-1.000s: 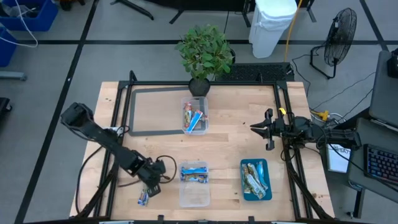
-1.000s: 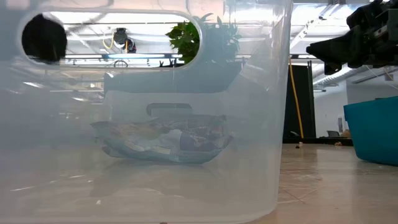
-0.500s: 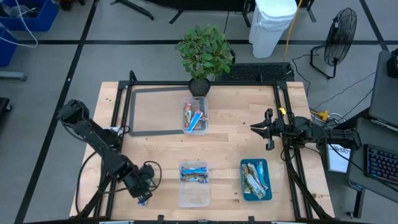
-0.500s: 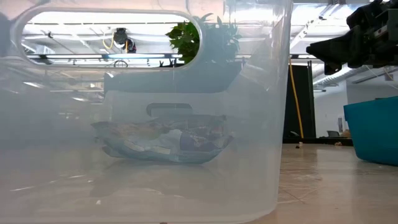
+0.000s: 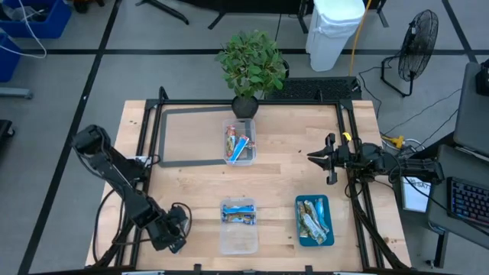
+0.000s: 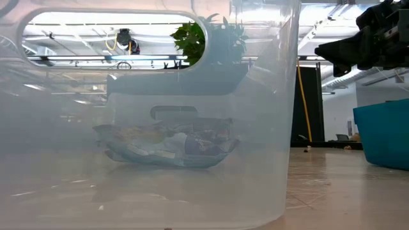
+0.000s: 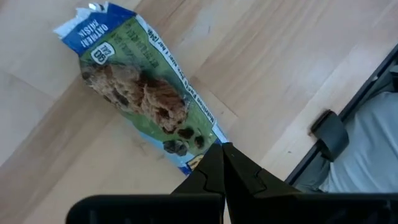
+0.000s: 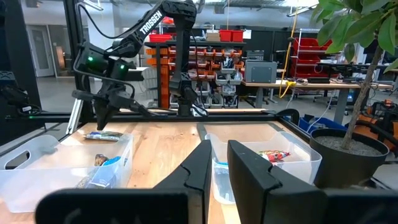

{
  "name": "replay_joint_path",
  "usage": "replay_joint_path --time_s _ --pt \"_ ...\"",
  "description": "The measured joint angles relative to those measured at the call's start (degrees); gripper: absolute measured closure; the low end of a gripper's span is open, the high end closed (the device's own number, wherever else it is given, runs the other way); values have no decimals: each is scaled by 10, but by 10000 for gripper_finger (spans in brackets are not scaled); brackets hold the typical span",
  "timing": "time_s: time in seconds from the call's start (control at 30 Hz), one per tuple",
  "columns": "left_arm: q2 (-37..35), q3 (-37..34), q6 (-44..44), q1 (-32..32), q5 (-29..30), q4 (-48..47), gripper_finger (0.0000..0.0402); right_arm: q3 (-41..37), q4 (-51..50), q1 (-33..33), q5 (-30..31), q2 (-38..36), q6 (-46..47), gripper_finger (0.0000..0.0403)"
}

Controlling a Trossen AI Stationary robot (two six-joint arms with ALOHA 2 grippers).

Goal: Pick and place Granola Bars by type
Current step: Put the blue granola bar into the bottom transparent bin

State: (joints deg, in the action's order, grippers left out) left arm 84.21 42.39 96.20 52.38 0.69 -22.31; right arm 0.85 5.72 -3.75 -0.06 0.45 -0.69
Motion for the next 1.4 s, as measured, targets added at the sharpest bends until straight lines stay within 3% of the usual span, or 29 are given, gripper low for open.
replay_joint_path --time_s 0.2,0.43,0.83,0.97,1.17,1.4 --pt "19 0 2 0 -4 8 401 0 0 0 0 0 0 359" --pt "37 -12 27 -5 -52 -1 400 0 0 0 0 0 0 358" --pt "36 -11 -154 -87 -16 -112 398 0 0 0 0 0 0 359" --pt "35 -11 -214 -125 27 -154 398 0 0 0 0 0 0 358" --pt "39 -15 -332 -194 108 -160 399 0 0 0 0 0 0 359" --pt "37 -5 -425 -252 118 -176 399 0 0 0 0 0 0 358"
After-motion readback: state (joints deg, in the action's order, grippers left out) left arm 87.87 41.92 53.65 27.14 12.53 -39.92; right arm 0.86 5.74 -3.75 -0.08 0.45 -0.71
